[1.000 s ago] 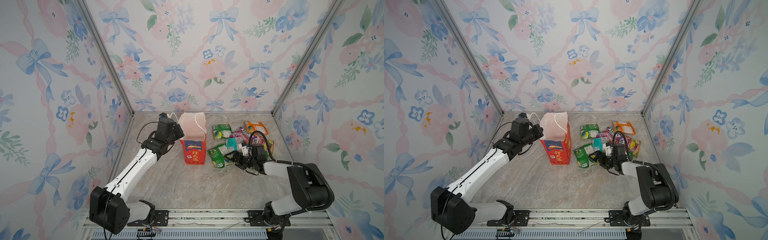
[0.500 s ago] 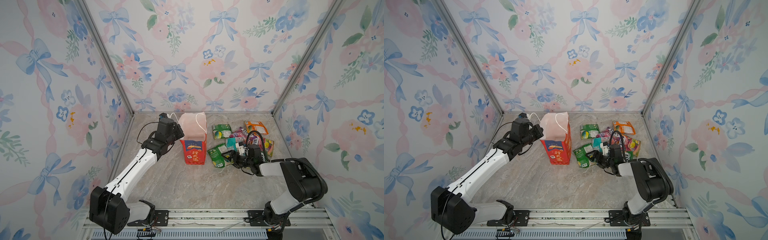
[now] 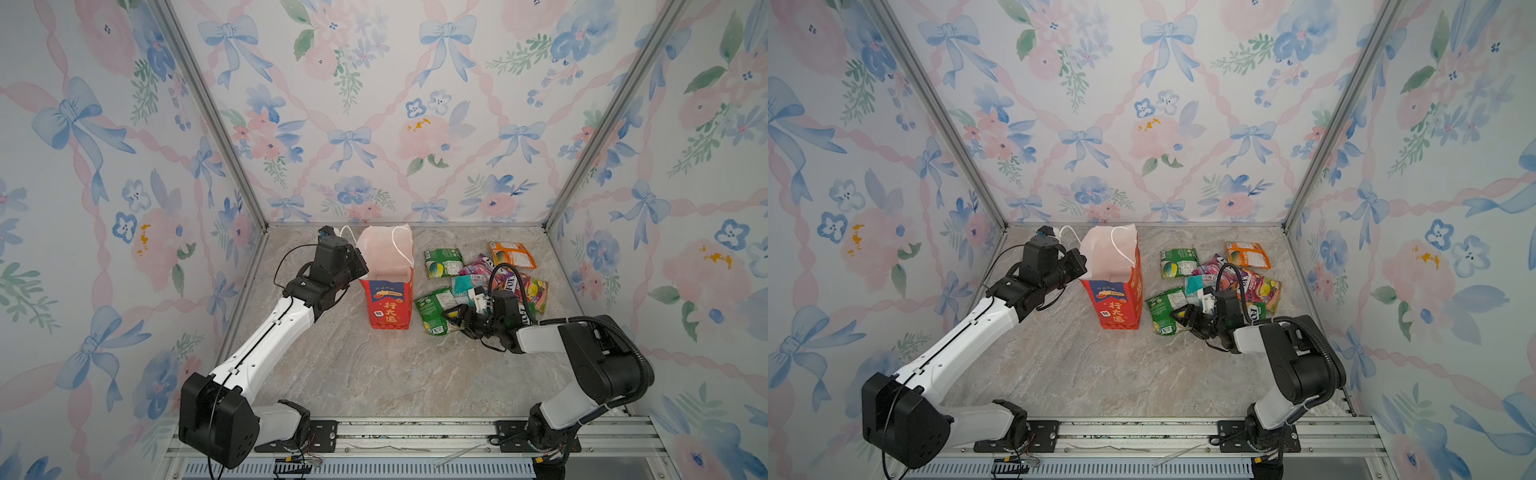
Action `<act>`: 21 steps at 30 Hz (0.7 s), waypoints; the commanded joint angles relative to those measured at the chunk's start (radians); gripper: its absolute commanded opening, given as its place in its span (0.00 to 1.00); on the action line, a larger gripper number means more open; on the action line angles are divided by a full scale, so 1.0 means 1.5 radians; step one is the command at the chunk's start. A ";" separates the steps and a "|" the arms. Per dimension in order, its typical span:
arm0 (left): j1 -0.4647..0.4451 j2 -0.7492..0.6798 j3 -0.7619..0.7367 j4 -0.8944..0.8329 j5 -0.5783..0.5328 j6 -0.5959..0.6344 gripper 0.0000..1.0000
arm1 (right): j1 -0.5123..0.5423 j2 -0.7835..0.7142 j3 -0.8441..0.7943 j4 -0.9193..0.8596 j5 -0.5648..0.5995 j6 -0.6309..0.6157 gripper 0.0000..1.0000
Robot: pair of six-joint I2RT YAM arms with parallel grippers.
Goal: Place the snacks into the paper bag
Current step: 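Close the right gripper on the green candy packet's edge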
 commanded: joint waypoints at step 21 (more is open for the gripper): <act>-0.005 0.001 -0.015 -0.008 0.006 -0.001 0.00 | 0.016 -0.076 0.081 -0.240 0.032 -0.102 0.44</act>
